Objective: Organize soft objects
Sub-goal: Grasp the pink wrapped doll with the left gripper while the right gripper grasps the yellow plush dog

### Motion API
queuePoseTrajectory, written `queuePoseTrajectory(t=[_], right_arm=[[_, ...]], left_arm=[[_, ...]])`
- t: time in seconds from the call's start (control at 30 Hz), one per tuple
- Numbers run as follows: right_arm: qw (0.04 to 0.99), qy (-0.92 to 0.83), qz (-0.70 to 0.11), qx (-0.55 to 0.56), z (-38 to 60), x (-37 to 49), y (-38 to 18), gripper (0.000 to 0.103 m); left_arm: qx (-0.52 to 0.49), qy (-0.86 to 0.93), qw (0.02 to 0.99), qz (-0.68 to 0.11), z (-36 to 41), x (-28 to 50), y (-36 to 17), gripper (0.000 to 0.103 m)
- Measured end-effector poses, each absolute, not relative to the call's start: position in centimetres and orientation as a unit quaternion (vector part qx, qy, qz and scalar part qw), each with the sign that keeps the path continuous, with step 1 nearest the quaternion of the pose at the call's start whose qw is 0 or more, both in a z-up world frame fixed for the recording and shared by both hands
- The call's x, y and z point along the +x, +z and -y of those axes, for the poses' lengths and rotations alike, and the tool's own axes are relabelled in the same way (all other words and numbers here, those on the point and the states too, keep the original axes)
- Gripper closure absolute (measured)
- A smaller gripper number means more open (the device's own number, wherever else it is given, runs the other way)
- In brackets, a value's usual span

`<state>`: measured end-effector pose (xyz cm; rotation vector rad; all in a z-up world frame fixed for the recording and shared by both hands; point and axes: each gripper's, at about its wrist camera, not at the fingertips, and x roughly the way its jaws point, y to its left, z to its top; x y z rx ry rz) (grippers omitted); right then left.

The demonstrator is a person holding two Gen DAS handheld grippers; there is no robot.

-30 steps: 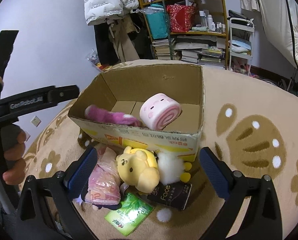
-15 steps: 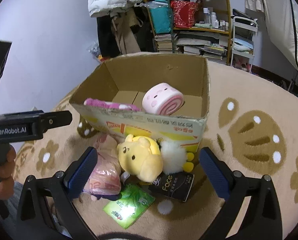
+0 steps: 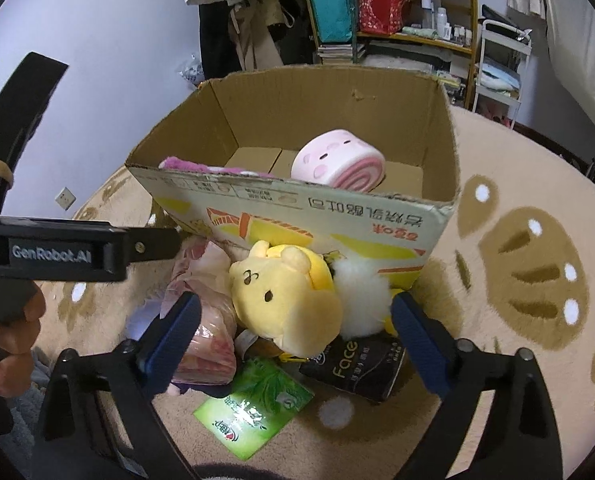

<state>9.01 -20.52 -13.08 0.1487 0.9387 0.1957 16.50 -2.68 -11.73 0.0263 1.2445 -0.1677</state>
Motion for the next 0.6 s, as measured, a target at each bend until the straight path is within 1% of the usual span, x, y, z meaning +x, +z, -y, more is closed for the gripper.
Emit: queuePoseTrajectory(t=[0.03, 0.1, 0.27, 0.43, 0.5, 0.6], right_arm=[[0.883, 0.096, -0.453, 0.072, 20.4, 9.2, -13.3, 0.006], [0.881, 0.1, -0.457, 0.072, 20.2, 9.4, -13.7, 0.011], [0.873, 0.109, -0.47, 0.072, 19.9, 10.2, -14.6, 0.013], [0.867, 0.116, -0.479, 0.071, 19.3, 10.7, -15.5, 0.014], [0.865, 0.119, -0.483, 0.07, 19.1, 10.9, -15.9, 0.018], [0.862, 0.121, -0.488, 0.068, 18.7, 11.3, -16.3, 0.019]], left_arm=[[0.015, -0.079, 0.806, -0.586, 2.9, 16.6, -12.1, 0.008], [0.019, -0.079, 0.801, -0.593, 3.2, 16.8, -12.8, 0.008], [0.037, -0.067, 0.787, -0.612, 3.8, 17.1, -14.5, 0.008], [0.028, -0.073, 0.772, -0.631, 3.8, 17.7, -15.8, 0.008], [0.024, -0.077, 0.768, -0.636, 3.9, 18.0, -16.2, 0.008], [0.021, -0.079, 0.763, -0.641, 4.1, 18.6, -16.7, 0.008]])
